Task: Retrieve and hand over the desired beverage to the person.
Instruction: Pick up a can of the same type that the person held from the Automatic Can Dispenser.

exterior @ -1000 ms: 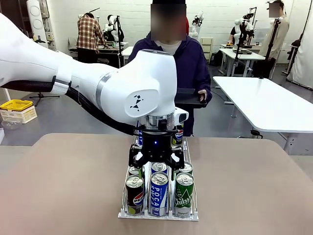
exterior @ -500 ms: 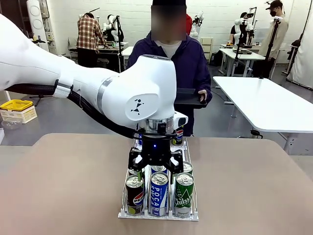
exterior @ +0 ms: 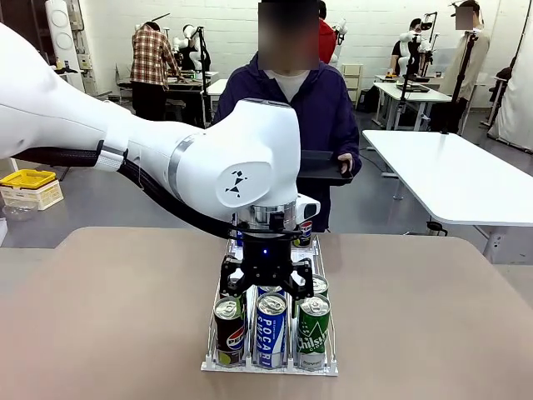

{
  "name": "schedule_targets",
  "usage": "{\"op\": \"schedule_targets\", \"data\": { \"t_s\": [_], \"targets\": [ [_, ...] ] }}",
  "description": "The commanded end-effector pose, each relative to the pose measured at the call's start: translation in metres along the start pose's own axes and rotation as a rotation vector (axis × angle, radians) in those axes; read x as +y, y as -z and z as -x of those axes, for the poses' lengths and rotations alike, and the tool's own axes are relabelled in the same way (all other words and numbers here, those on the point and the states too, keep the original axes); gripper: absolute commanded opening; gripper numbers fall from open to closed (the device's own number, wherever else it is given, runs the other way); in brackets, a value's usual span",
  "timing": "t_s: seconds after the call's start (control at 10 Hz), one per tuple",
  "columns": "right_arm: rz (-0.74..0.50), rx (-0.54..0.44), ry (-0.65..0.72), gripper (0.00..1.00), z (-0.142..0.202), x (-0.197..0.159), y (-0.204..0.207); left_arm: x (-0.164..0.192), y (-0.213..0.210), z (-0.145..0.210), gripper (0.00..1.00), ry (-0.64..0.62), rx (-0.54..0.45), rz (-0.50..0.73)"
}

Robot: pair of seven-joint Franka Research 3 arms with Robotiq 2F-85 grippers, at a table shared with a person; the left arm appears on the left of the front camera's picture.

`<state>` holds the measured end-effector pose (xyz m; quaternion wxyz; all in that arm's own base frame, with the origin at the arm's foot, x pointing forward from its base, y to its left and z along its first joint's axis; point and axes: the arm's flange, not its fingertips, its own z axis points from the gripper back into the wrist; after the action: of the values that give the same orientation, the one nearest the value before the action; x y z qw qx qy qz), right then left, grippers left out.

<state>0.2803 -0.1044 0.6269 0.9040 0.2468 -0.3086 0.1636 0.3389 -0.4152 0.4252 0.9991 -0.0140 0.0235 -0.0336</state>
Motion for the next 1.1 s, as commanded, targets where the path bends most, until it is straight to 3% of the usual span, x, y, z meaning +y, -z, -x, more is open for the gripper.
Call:
{"op": "schedule_targets", "data": {
  "t_s": [0.0, 0.3, 0.4, 0.6, 0.7, 0.8, 1.0],
  "targets": [
    [-0.031, -0.011, -0.007, 1.0, -0.0017, -0.0021, 0.001, -0.0004, -0.0018, 0.001, 1.0, -0.003, 0.029, 0.021],
    [-0.031, -0.011, -0.007, 1.0, -0.0017, -0.0021, 0.001, 0.0012, -0.0029, 0.0009, 0.1, 0.018, 0.016, 0.051],
    [-0.031, -0.011, -0.007, 1.0, -0.0017, -0.0021, 0.001, 0.0013, -0.0038, 0.0004, 0.0, 0.013, 0.013, 0.051],
    [-0.031, -0.011, -0.007, 1.0, -0.0017, -0.0021, 0.001, 0.002, -0.0043, 0.0005, 0.0, 0.009, 0.007, 0.048],
    [-0.031, -0.011, -0.007, 1.0, -0.0017, -0.0021, 0.001, 0.0022, -0.0046, 0.0002, 0.06, 0.007, 0.005, 0.047],
    [-0.031, -0.011, -0.007, 1.0, -0.0017, -0.0021, 0.001, 0.0022, -0.0056, 0.0003, 0.0, 0.005, 0.001, 0.045],
    [-0.031, -0.011, -0.007, 1.0, -0.0017, -0.0021, 0.001, 0.0021, -0.0063, 0.0009, 0.0, 0.006, -0.002, 0.041]
  ]
}}
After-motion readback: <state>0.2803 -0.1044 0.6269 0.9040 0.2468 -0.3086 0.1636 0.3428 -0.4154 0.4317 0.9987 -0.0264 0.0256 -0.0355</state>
